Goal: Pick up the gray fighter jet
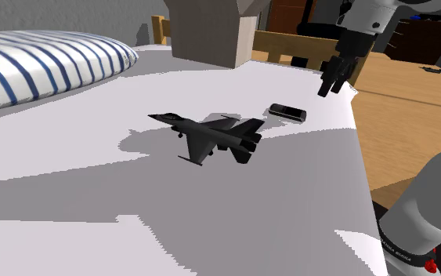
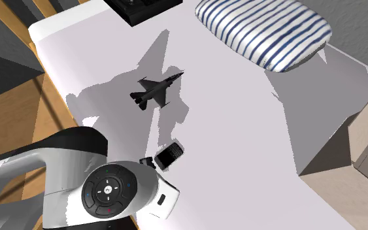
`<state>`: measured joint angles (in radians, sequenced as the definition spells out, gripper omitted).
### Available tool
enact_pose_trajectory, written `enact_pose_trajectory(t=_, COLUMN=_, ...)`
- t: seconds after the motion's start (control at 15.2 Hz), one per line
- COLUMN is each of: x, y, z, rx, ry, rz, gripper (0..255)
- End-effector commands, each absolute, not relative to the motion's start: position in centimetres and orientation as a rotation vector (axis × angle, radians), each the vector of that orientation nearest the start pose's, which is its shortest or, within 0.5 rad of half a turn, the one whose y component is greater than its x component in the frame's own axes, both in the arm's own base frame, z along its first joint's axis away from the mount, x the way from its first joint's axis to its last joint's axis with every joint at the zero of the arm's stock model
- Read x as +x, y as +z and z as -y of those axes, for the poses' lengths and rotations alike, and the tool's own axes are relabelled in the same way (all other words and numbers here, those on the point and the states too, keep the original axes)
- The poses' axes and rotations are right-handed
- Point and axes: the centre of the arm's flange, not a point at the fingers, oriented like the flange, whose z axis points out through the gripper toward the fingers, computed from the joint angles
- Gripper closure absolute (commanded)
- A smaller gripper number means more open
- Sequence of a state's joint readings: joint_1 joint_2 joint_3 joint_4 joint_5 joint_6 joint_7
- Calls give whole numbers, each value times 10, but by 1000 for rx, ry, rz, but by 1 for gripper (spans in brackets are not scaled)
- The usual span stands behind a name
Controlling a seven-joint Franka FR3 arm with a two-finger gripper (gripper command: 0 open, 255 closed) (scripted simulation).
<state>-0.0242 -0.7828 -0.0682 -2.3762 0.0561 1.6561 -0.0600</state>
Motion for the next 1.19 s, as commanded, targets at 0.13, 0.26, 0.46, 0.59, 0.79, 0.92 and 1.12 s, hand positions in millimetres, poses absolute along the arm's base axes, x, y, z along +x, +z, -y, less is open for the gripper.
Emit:
enact_pose_trajectory(t=0.13, x=329, y=590, z=5, rx=-3044, ry=-84, rz=-1, gripper=0)
enact_pose_trajectory(t=0.26, x=342, y=592, z=-19, rx=-3047, ry=-64, rz=23, gripper=0)
enact_pose_trajectory(t=0.46, x=361, y=594, z=-56, rx=-3052, ry=-34, rz=60, gripper=0)
enact_pose_trajectory(t=0.59, x=373, y=596, z=-81, rx=-3055, ry=-14, rz=84, gripper=0)
enact_pose_trajectory(t=0.79, x=391, y=597, z=-118, rx=-3059, ry=16, rz=121, gripper=0)
enact_pose_trajectory(t=0.92, x=402, y=598, z=-144, rx=-3060, ry=36, rz=146, gripper=0)
enact_pose_trajectory(t=1.12, x=418, y=599, z=-182, rx=-3063, ry=66, rz=183, gripper=0)
